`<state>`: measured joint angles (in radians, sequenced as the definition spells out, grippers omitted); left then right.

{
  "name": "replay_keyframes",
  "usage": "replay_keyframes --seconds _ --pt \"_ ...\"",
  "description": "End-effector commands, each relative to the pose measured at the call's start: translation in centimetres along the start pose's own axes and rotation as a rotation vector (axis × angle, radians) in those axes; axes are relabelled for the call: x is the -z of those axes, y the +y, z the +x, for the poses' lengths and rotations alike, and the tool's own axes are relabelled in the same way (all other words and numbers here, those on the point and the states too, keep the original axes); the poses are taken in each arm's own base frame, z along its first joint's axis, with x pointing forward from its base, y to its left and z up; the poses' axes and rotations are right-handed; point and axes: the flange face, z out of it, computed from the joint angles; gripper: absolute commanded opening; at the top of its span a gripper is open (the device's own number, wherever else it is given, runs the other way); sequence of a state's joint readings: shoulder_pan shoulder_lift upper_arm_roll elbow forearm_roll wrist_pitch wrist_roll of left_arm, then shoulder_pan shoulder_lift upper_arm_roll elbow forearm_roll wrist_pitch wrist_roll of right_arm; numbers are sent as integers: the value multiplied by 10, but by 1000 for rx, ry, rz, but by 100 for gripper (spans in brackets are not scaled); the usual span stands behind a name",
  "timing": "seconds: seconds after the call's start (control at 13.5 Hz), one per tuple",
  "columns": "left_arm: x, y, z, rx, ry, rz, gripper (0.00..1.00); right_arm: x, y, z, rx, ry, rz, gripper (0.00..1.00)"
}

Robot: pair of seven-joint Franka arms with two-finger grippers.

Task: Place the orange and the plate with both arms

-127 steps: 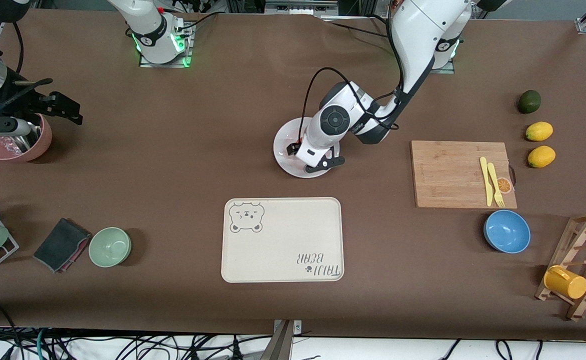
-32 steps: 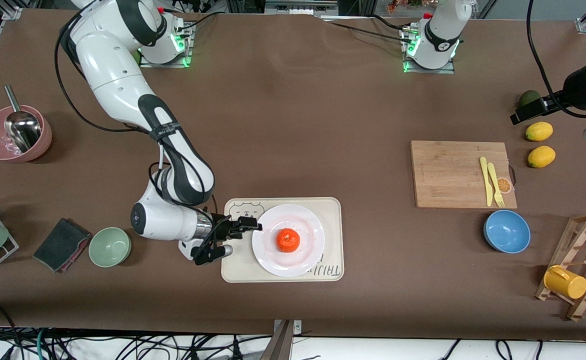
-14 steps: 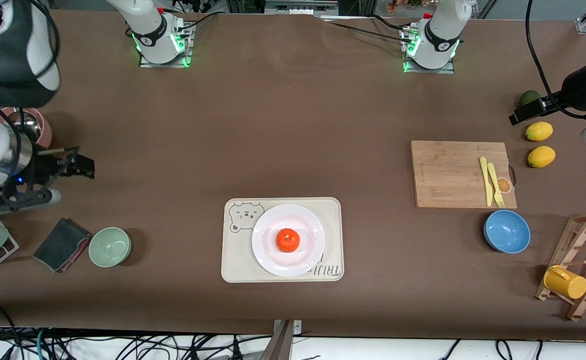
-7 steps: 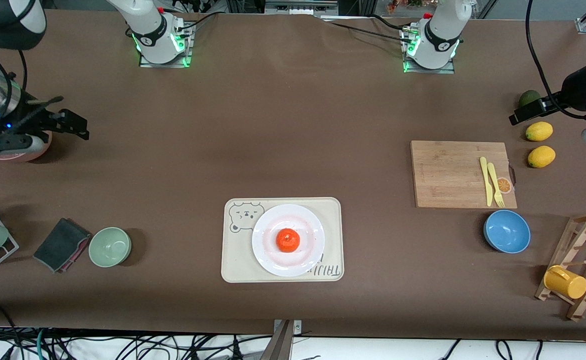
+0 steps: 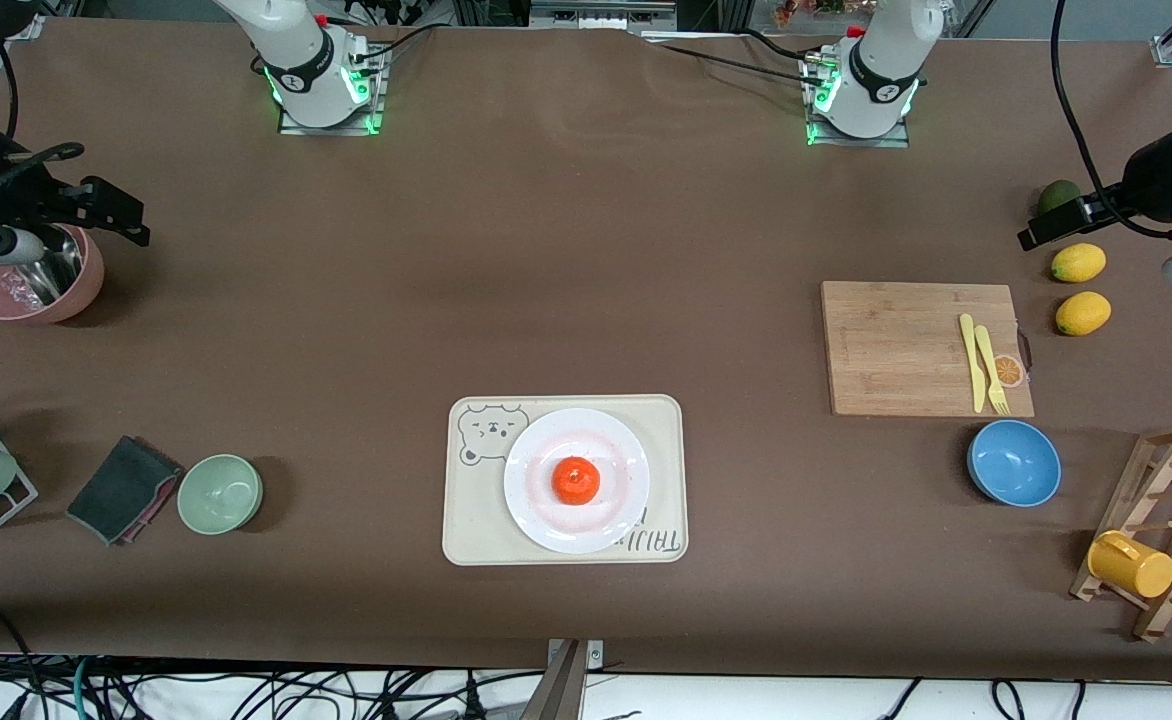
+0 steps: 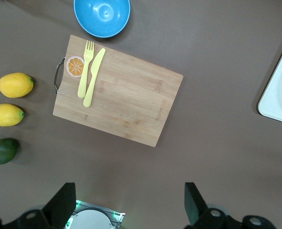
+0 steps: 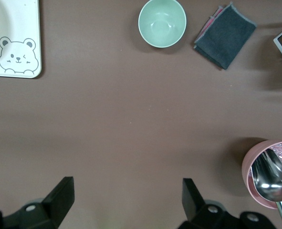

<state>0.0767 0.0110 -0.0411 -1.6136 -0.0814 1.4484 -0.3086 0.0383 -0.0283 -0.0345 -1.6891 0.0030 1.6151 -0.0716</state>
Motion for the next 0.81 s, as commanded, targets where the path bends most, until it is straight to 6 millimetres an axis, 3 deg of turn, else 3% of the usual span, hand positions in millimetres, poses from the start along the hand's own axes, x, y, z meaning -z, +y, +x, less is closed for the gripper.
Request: replay_keyframes --seconds 0.0,0.74 --pt "5 1 1 -10 -4 -18 100 6 10 -1 -32 -14 1 100" --pt "4 1 1 -10 -8 -19 100 -2 8 4 -35 -23 -3 100"
